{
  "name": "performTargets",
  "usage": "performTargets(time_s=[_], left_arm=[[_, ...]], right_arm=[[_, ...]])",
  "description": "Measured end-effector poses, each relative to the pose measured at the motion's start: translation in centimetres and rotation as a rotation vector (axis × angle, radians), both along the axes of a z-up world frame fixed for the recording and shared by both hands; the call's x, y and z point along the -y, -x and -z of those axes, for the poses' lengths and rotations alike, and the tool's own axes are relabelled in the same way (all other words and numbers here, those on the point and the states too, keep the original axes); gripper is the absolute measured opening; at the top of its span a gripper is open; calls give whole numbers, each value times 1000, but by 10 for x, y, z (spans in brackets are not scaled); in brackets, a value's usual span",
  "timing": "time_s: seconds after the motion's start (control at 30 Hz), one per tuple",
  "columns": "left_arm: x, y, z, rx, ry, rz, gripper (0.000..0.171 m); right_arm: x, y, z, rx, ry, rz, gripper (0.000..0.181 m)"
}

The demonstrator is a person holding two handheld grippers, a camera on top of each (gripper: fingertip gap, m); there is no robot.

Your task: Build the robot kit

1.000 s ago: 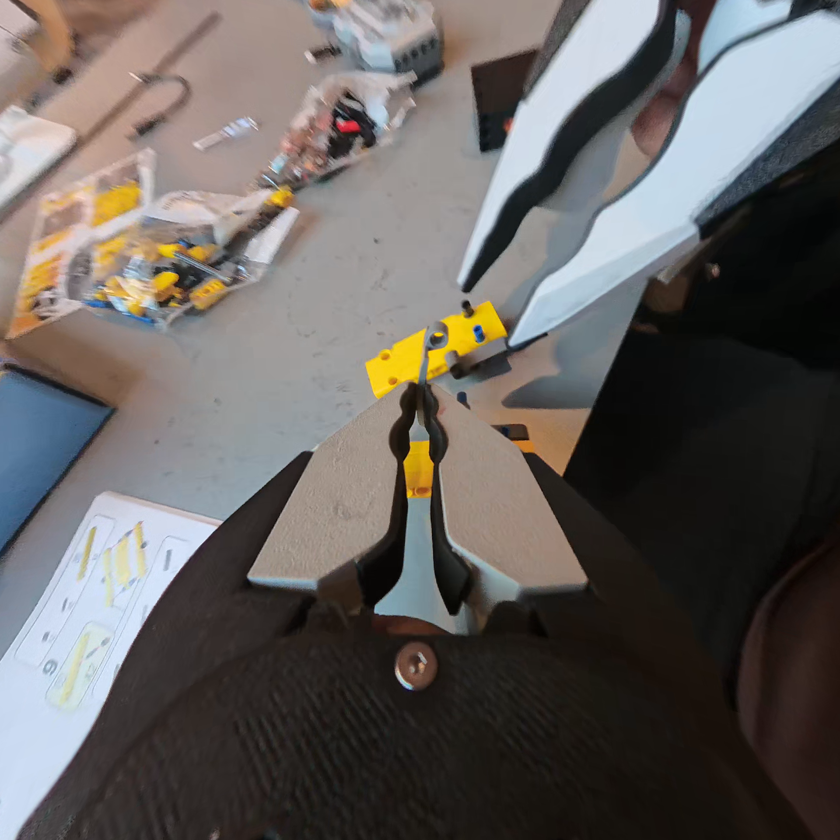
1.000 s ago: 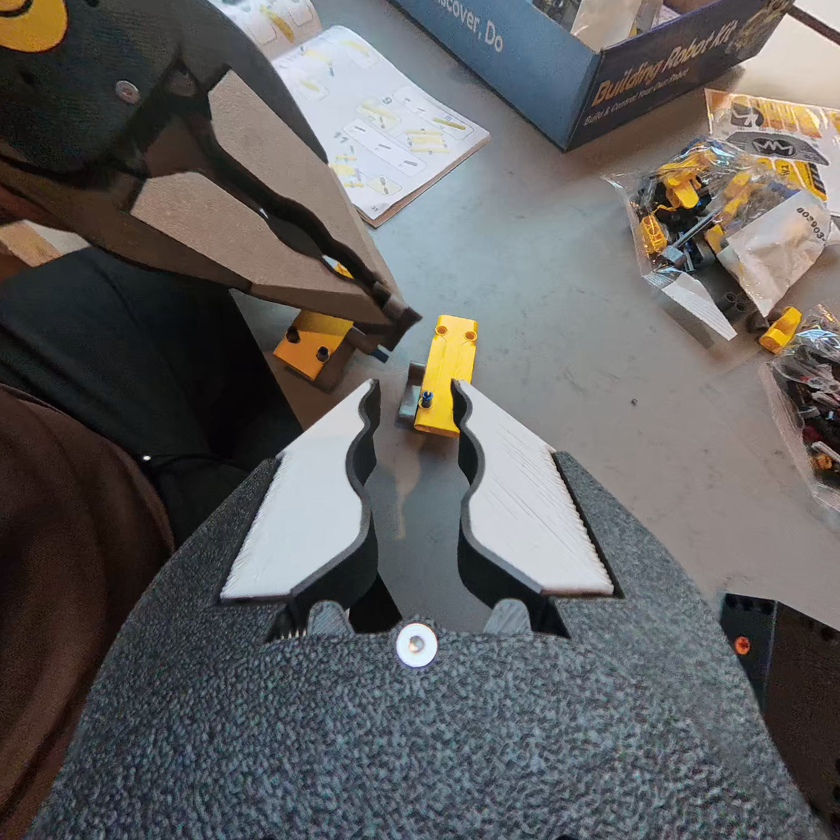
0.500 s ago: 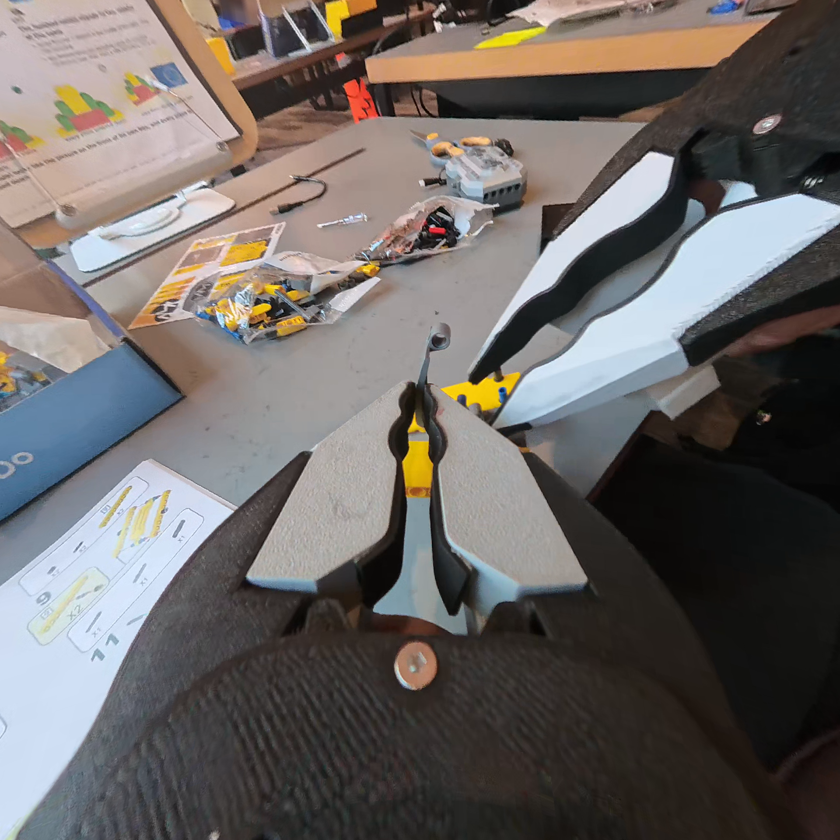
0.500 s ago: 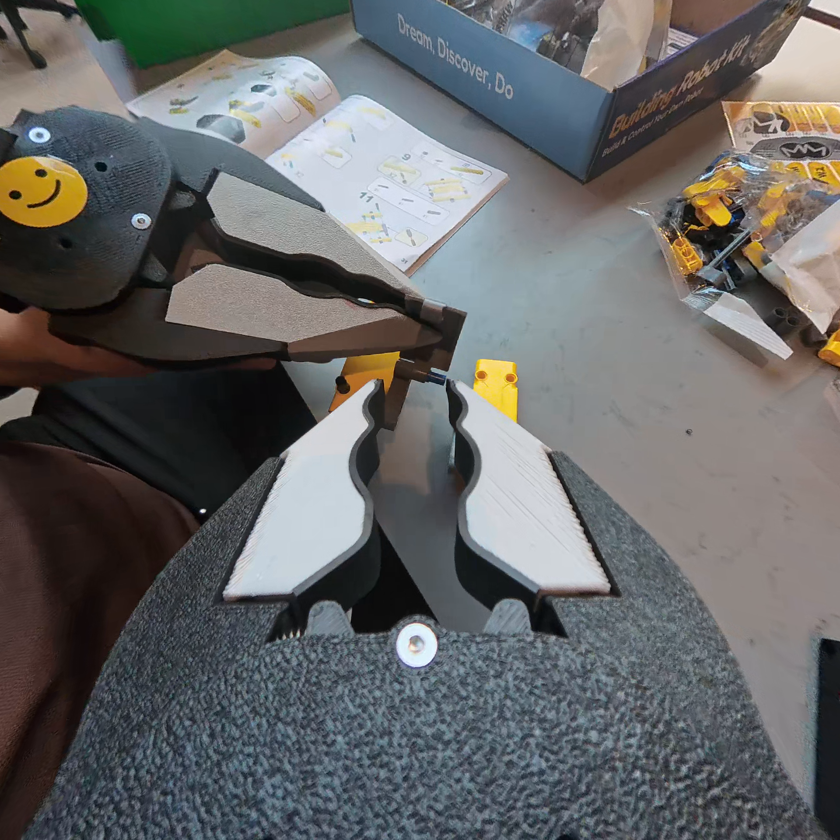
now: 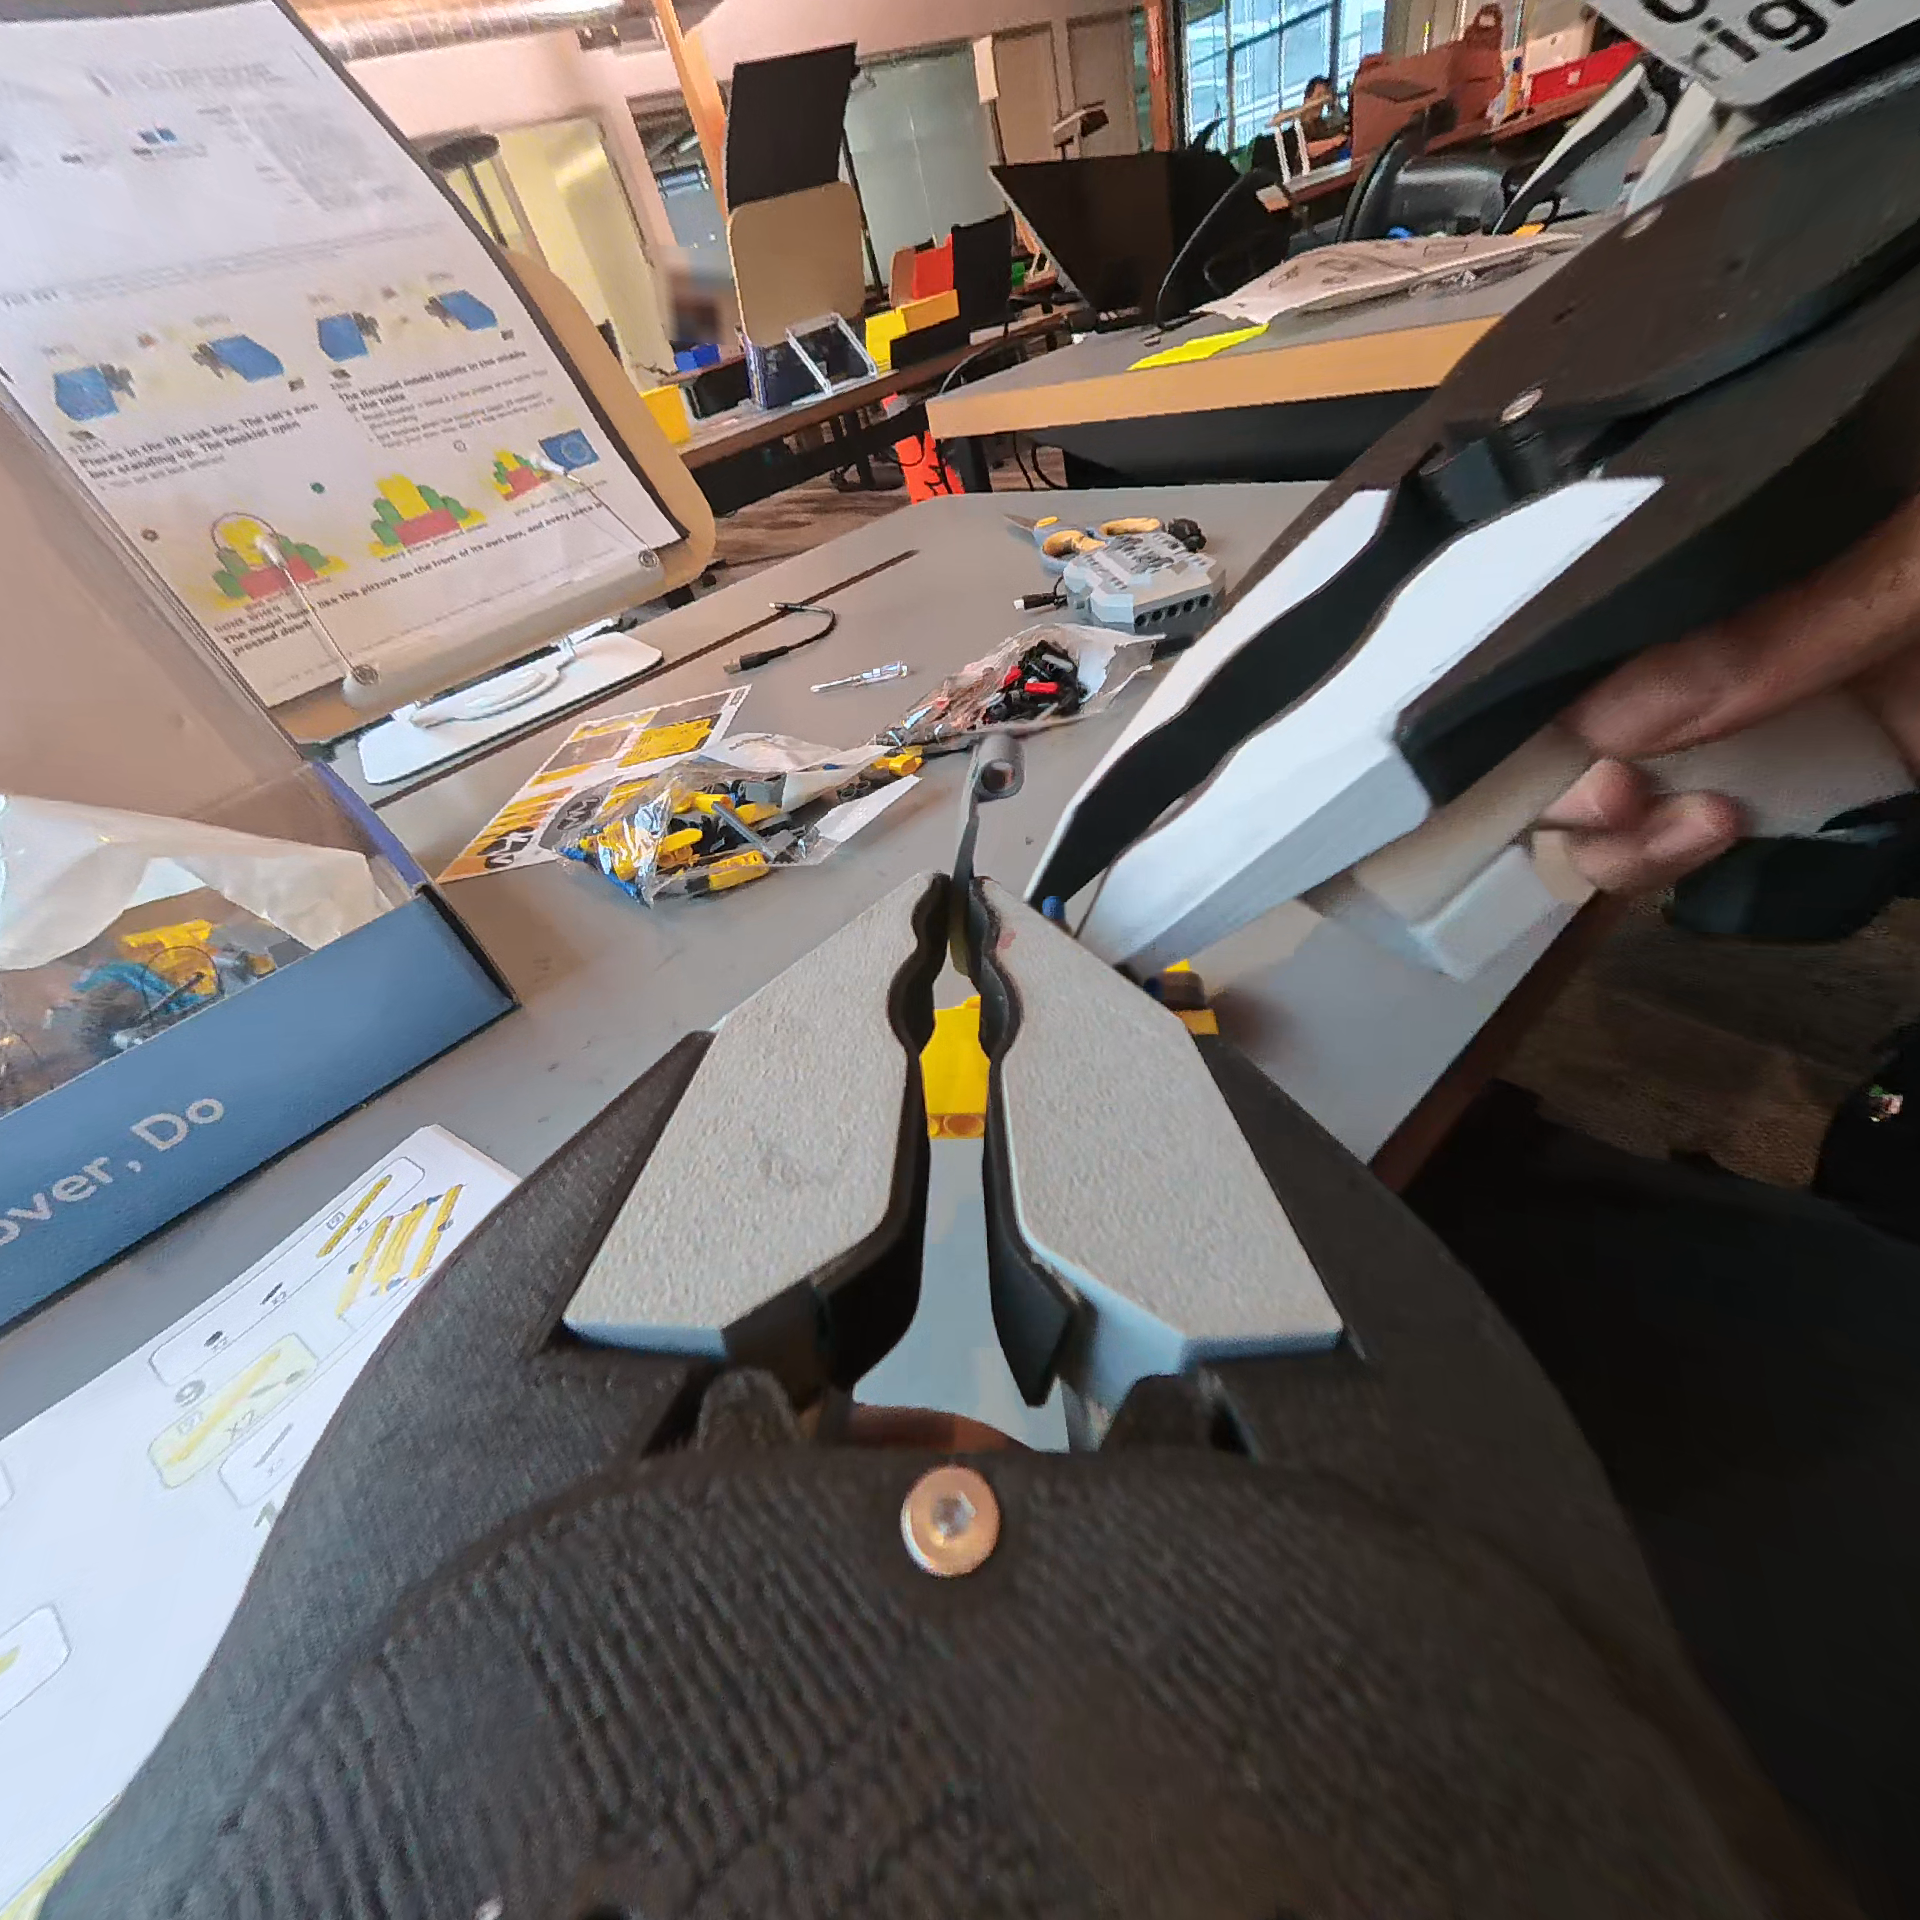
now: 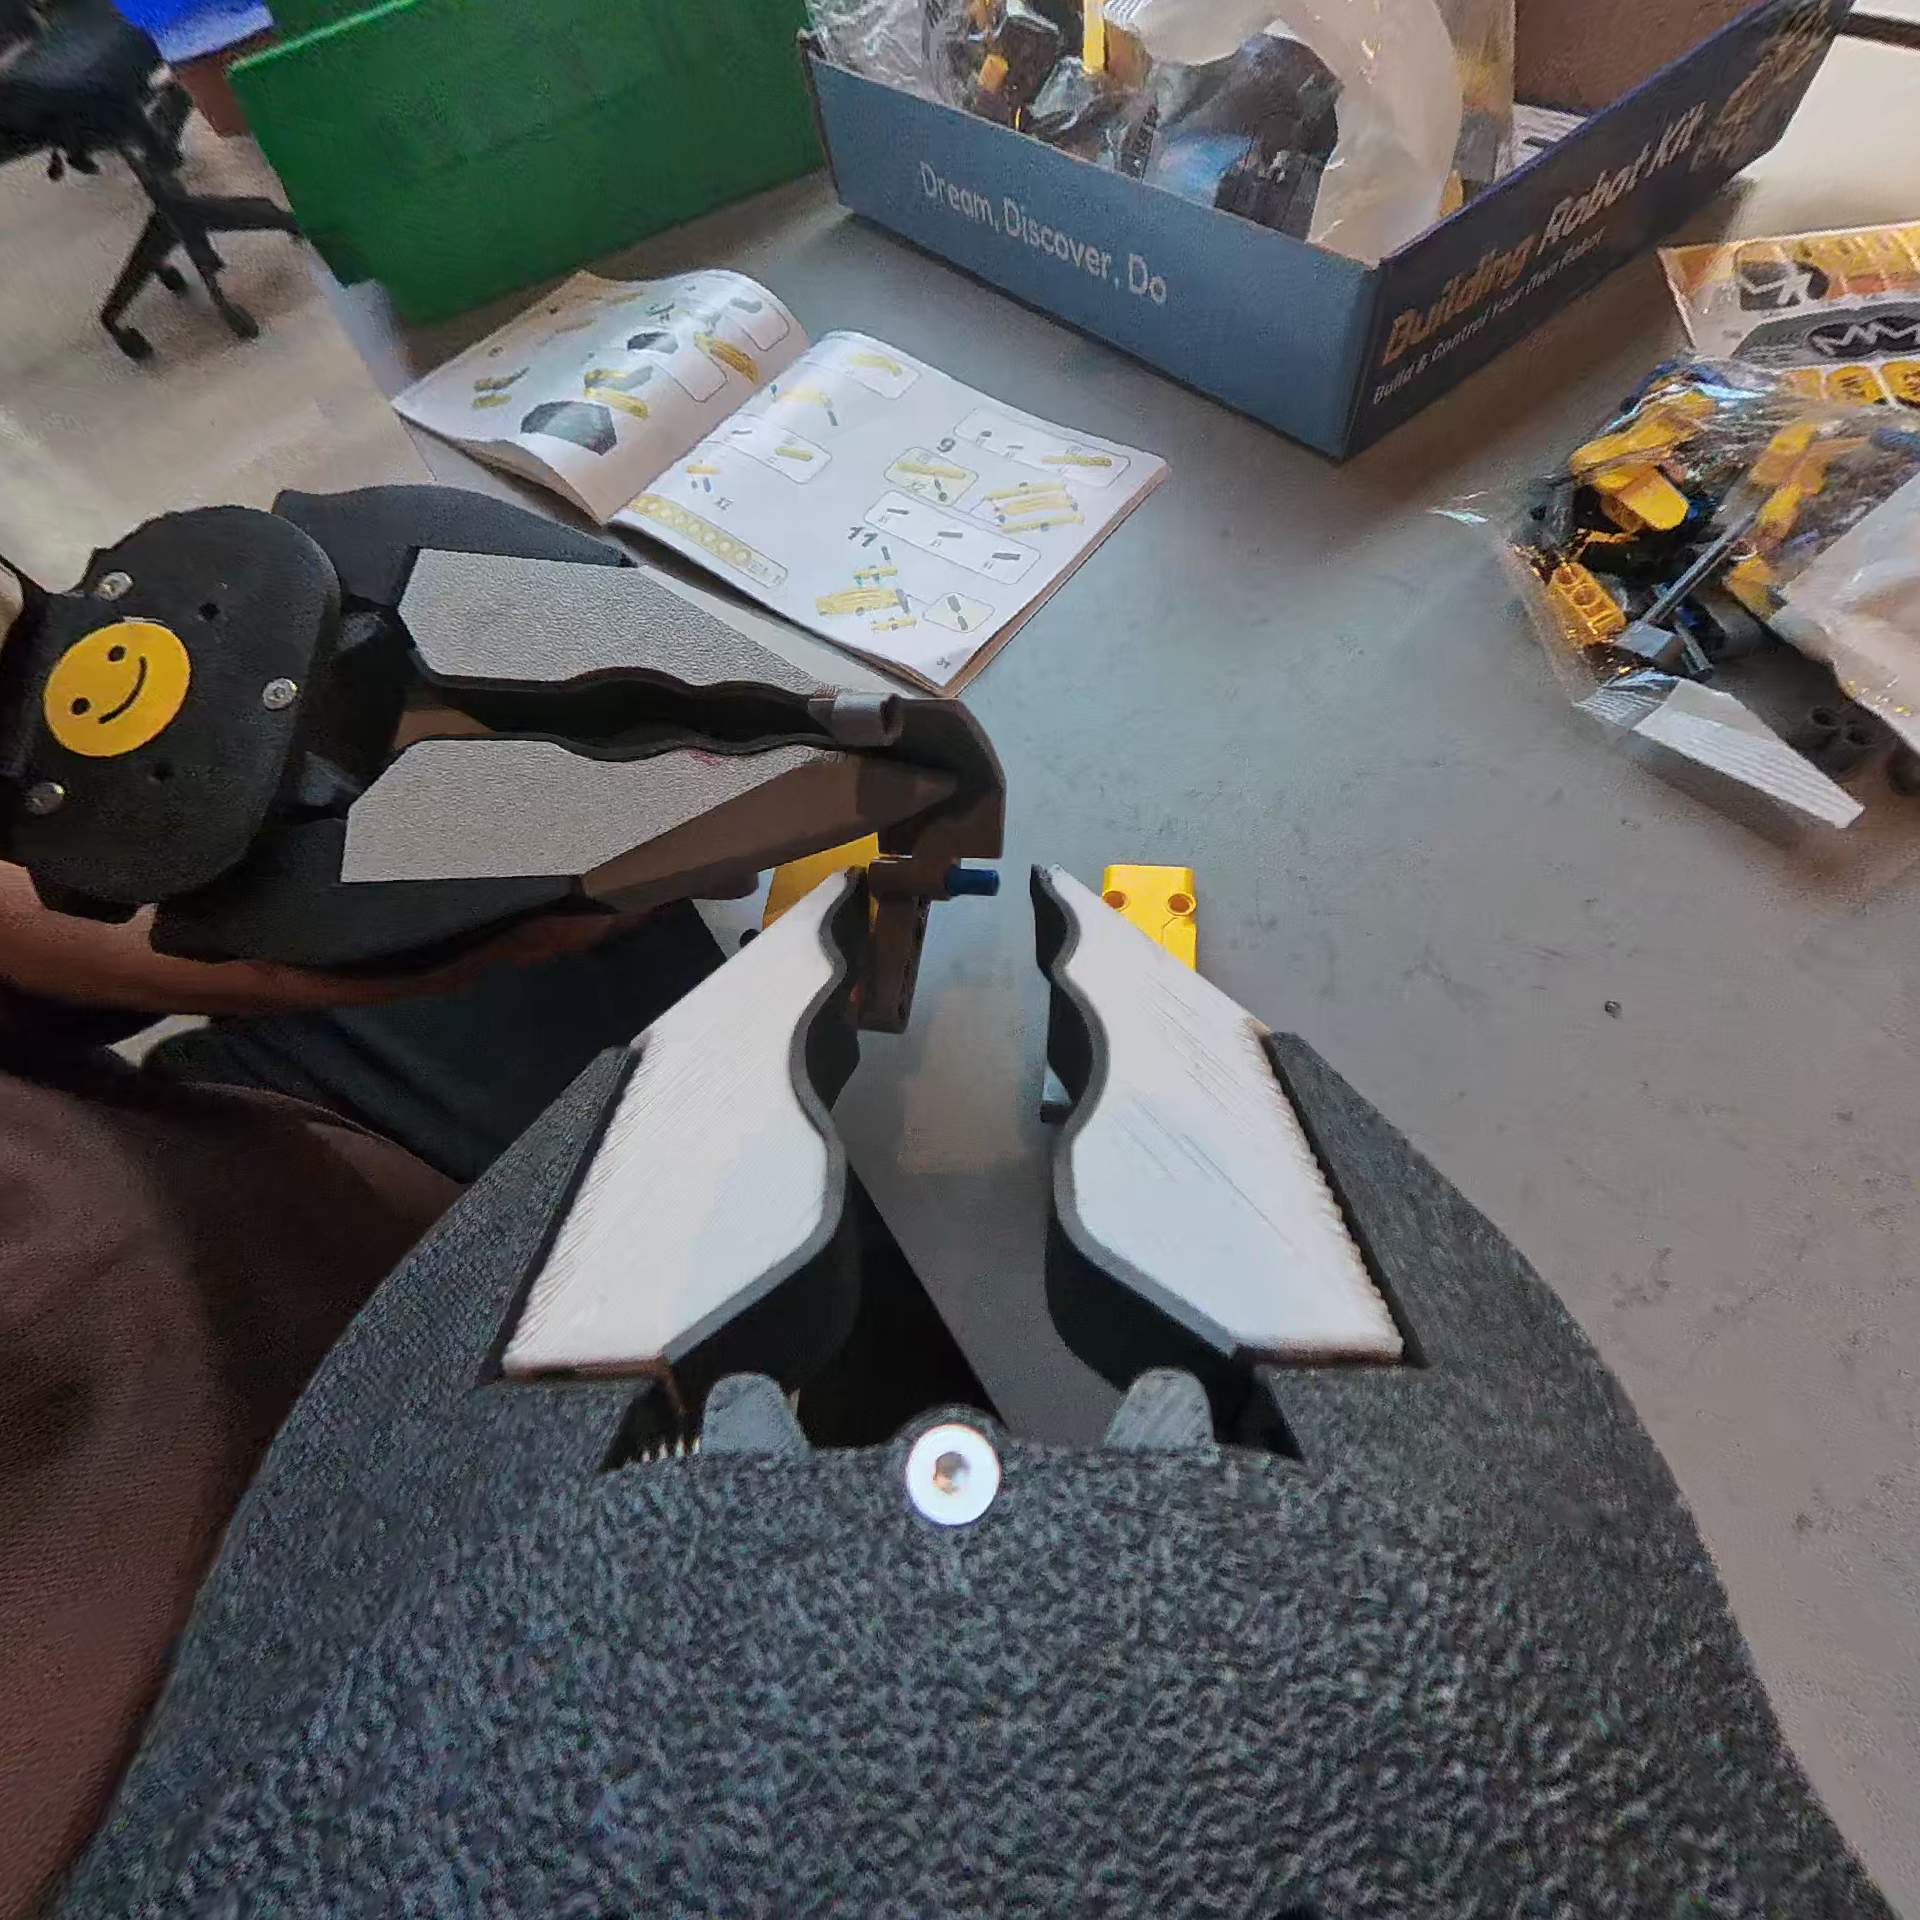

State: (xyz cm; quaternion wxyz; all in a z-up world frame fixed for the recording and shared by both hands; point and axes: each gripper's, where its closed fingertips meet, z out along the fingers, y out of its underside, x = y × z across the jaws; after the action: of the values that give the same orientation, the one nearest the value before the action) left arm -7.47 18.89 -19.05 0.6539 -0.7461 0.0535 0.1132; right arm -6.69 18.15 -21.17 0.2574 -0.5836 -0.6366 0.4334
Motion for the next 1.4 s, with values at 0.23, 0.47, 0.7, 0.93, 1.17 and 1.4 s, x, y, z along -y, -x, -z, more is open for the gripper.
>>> performTargets(time_s=[0.23, 0.47, 0.7, 0.93, 1.17, 1.4], left_arm=[[1, -2, 7, 51, 22, -17, 0], [-3, -5, 43, 123, 277, 81, 12], [-4, -3, 53, 90, 409, 142, 2], [-6, 2, 49, 56, 375, 97, 0], [-14, -1, 48, 62, 375, 96, 0], [-21, -5, 51, 105, 394, 99, 0]], right_arm=[[2, -2, 7, 8, -91, -35, 25], [-2, -3, 35, 75, -194, -29, 24], [-3, -4, 43, 90, -185, -23, 24], [-9, -8, 30, 52, -298, 27, 31], [-15, -14, 27, 60, -249, 44, 36], [-24, -12, 30, 75, -224, 53, 37]])
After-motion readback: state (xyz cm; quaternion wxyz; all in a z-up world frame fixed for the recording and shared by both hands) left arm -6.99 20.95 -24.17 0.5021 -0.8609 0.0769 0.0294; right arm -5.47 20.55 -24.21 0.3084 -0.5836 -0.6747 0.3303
